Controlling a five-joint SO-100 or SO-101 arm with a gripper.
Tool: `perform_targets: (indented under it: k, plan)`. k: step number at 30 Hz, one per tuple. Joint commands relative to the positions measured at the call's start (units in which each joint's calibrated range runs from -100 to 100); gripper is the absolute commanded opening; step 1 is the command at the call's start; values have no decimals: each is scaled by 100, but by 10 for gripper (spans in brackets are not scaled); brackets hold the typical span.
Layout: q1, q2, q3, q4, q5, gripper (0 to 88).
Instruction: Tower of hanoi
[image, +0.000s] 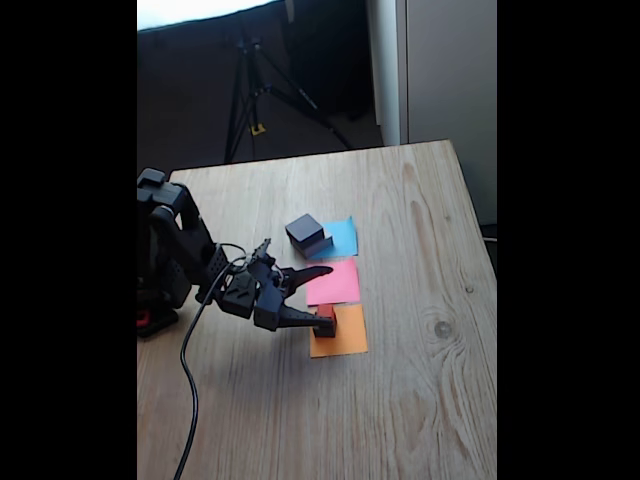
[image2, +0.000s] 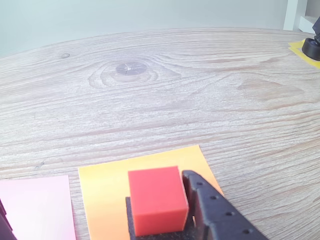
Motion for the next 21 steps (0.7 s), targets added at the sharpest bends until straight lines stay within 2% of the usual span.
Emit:
perform_targets:
  k: [1,4,11,13,21]
  plan:
    - [55,-33,-124,-104,175,458]
    - [72,-11,-124,-104,259,457]
    - [64,-11,-96,-96,376,395]
    - [64,-11,-78,-96,460,328]
    - [55,-33,-33,-80,593,260]
